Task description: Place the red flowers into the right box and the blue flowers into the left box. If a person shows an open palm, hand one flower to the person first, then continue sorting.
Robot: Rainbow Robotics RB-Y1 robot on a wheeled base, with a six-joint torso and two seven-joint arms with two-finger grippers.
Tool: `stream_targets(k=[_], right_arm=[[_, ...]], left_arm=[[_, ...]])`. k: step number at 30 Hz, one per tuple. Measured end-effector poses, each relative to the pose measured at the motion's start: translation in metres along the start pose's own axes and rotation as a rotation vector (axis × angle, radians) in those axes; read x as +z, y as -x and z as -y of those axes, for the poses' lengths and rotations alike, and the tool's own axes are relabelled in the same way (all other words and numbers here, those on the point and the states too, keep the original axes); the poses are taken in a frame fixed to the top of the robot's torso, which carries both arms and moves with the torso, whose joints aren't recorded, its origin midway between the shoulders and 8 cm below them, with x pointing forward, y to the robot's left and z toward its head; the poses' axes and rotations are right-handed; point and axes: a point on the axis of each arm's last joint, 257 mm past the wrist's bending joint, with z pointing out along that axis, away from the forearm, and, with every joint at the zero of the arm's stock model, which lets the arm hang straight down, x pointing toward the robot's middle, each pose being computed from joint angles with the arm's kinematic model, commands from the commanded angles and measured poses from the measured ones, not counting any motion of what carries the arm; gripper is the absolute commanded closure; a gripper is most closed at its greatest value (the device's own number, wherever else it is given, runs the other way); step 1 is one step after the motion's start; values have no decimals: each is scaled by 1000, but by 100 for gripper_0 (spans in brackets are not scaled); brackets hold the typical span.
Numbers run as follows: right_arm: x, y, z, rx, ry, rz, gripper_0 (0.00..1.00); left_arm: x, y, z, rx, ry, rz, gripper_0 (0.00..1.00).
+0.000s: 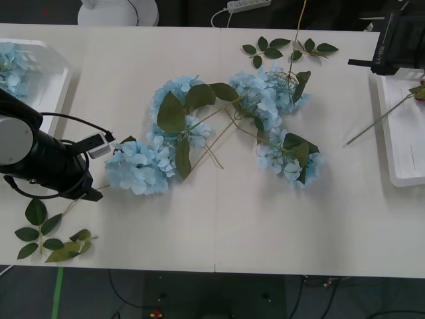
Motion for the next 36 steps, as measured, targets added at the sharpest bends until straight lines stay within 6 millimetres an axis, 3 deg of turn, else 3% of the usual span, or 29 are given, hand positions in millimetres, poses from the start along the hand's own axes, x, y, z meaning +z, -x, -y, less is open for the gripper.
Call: stream_targets(k=[4,7,13,19,29,36], right_arm=[[22,19,27,388,-51,63,18],[46,20,50,544,-73,76,18],[74,4,65,567,-65,50,18],[89,-7,66,568,-42,37,18],[118,-2,72,636,-25,69,18],[137,-10,61,599,-1,68,18]], left_arm=[[0,0,0,0,0,0,0],[0,0,0,-1,0,0,0],[0,0,0,-1,0,0,0],[0,0,0,-1,0,0,0],[0,0,0,-1,0,0,0],[0,0,0,-1,0,-1,0]])
